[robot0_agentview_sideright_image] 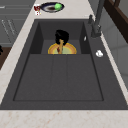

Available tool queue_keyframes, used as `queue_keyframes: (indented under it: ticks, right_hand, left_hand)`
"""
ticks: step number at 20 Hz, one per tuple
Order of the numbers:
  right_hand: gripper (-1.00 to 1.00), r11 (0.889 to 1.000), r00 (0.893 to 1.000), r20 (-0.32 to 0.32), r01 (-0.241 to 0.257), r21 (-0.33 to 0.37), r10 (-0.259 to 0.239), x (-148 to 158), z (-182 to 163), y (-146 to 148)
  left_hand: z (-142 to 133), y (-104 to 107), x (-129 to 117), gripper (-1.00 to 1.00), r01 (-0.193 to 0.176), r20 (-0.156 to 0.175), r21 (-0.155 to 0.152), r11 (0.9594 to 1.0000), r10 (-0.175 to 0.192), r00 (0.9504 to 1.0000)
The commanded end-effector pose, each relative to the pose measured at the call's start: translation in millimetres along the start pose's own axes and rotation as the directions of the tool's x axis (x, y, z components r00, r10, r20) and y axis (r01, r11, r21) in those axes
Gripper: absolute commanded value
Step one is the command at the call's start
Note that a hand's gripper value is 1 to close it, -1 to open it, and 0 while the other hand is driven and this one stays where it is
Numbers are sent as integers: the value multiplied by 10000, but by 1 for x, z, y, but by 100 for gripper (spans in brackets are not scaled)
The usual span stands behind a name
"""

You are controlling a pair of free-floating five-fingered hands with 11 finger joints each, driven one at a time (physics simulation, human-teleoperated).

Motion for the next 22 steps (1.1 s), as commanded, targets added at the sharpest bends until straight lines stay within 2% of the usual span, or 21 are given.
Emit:
queue_keyframes:
  ticks: [1,3,5,6,7,9,11,12,14,16,18,20,22]
  right_hand:
    - [0,10000,10000,0,0,0,0,0,0,0]
    - [0,10000,10000,0,0,0,0,0,0,0]
    - [0,10000,10000,0,0,0,0,0,0,0]
    - [0,10000,10000,0,0,0,0,0,0,0]
    - [0,10000,10000,0,0,0,0,0,0,0]
    - [0,10000,10000,0,0,0,0,0,0,0]
    - [0,10000,10000,0,0,0,0,0,0,0]
    - [0,10000,10000,0,0,0,0,0,0,0]
    - [0,10000,10000,0,0,0,0,0,0,0]
    - [0,10000,10000,0,0,0,0,0,0,0]
    - [0,10000,10000,0,0,0,0,0,0,0]
    - [0,10000,10000,0,0,0,0,0,0,0]
    - [0,10000,10000,0,0,0,0,0,0,0]
  left_hand:
    - [-13,-18,-28,100,162,-107,17,9999,-161,9998]
    - [-15,-25,-45,100,-4,-20,-58,10000,4,10000]
    - [-16,-24,-60,100,-11,36,97,10000,11,10000]
    - [-17,-22,-66,100,44,203,70,10000,-46,9998]
    - [-12,-21,-72,100,71,542,36,10000,-73,9985]
    - [-3,-24,-85,100,92,1080,33,10000,-95,9941]
    - [3,-34,-94,100,96,1250,-14,10000,-94,9921]
    - [7,-41,-90,100,93,1541,54,9999,-100,9880]
    - [8,-50,-90,100,-95,1850,421,9991,16,9827]
    - [12,-57,-90,100,-305,1993,940,9951,112,9799]
    - [18,-61,-94,100,-451,2136,1401,9891,142,9768]
    - [26,-65,-94,100,-372,2166,1661,9854,3,9763]
    - [33,-67,-97,100,-420,2279,1812,9825,-4,9737]
